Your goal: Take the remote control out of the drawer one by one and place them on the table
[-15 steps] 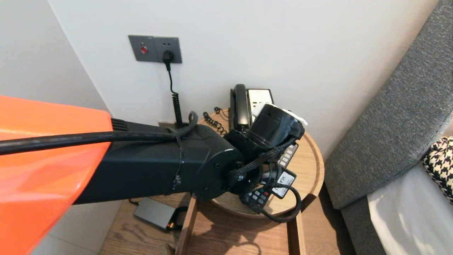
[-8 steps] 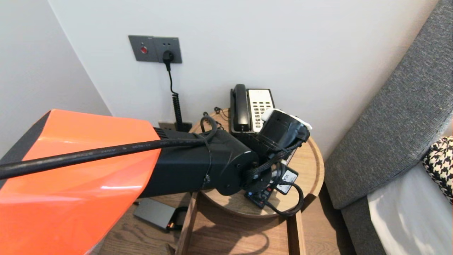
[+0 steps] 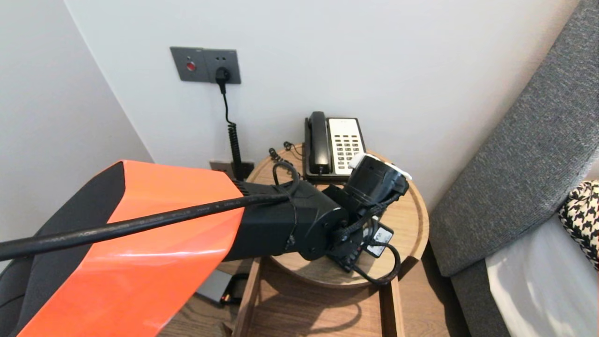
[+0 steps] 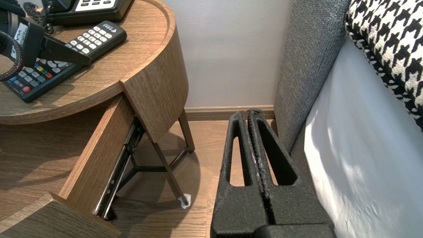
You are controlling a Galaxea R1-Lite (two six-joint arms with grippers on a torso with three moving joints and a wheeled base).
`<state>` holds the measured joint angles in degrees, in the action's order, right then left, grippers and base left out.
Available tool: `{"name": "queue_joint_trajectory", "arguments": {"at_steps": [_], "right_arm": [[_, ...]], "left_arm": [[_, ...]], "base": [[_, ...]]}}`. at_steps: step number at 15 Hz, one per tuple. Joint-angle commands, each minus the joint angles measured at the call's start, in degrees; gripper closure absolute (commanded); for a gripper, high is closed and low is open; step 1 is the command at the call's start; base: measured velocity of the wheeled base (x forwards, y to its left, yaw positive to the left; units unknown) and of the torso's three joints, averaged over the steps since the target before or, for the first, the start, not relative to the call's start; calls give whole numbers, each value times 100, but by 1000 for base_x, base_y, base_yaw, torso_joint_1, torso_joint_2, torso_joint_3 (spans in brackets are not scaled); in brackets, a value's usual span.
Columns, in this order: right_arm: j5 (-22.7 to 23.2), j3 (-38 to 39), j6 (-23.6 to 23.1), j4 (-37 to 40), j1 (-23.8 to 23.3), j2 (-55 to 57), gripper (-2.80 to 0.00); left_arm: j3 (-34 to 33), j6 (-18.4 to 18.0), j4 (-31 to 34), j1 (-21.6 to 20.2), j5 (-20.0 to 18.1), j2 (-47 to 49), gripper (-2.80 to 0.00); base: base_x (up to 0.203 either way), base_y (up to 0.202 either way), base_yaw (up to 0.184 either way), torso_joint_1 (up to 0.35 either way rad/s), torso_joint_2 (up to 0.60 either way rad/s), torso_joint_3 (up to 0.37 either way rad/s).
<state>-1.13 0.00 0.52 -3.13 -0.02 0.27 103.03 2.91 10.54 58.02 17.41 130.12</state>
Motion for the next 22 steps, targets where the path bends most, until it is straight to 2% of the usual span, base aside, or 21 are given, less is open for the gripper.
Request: {"name": "queue_joint_trajectory", "arguments": {"at_steps": [1, 8, 9, 16, 22], "right_arm": [[-1, 149, 0, -3, 2, 8, 0], [-1, 149, 0, -3, 2, 8, 0], [-1, 149, 0, -3, 1, 8, 0], [-1, 149, 0, -3, 2, 8, 0], [-1, 149, 0, -3, -6, 8, 0]], "left_arm": [[-3, 3, 35, -1, 8, 48, 0], [90, 14, 50, -10, 17, 11, 0], [112, 7, 79, -15, 17, -2, -280], [41, 46, 59, -27, 17, -272, -280], [-24, 276, 246, -75, 26, -1296, -280]], "base": [[0, 0, 0, 0, 0, 0], [0, 0, 0, 0, 0, 0], [0, 0, 0, 0, 0, 0], [0, 0, 0, 0, 0, 0], [0, 0, 0, 0, 0, 0]]}}
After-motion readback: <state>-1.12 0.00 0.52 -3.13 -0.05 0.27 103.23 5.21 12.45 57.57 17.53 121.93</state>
